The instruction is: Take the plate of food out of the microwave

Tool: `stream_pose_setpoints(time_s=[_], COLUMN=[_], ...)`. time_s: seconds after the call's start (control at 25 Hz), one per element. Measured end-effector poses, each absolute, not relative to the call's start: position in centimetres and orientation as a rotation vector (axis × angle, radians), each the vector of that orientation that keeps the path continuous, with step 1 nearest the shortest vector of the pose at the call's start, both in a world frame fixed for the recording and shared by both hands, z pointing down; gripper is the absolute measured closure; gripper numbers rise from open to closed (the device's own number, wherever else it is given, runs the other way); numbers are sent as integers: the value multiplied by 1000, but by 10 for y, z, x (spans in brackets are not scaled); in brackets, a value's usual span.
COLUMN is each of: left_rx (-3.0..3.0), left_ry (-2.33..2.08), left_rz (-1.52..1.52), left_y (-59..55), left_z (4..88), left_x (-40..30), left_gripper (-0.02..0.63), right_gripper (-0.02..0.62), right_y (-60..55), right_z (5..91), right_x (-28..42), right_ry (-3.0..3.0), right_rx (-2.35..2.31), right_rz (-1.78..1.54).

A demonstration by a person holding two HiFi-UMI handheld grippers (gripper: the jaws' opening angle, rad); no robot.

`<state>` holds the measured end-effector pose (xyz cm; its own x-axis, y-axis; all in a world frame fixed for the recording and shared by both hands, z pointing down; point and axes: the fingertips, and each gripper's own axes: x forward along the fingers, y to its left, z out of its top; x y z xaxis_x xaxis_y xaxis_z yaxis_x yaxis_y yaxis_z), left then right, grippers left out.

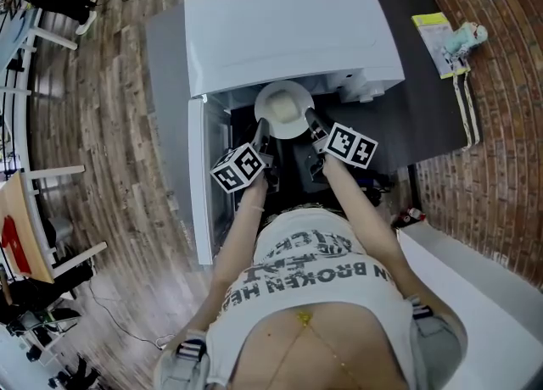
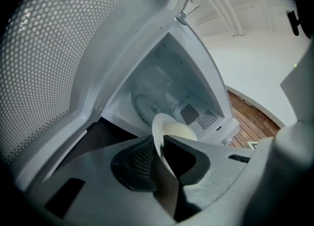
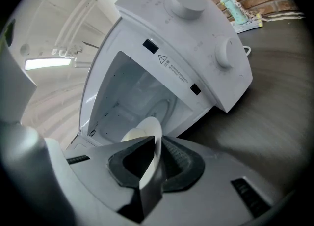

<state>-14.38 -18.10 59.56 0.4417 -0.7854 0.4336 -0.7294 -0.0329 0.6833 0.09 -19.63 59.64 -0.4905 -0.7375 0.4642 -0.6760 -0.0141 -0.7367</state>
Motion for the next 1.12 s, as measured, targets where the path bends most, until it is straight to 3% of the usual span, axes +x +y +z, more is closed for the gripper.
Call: stream_pose_setpoints(time_s=[1.12], left_rx=[1719], left_ry=[-1396], left_rz=[-160], left_y=[-133], left_z=[579], left_x=[-119], left_gripper=[546], right_gripper=[551], right_y=[-159], right_z=[584], right_x=[23], right_ry=[2269], right_rx=[-1444], right_rz=[-1559])
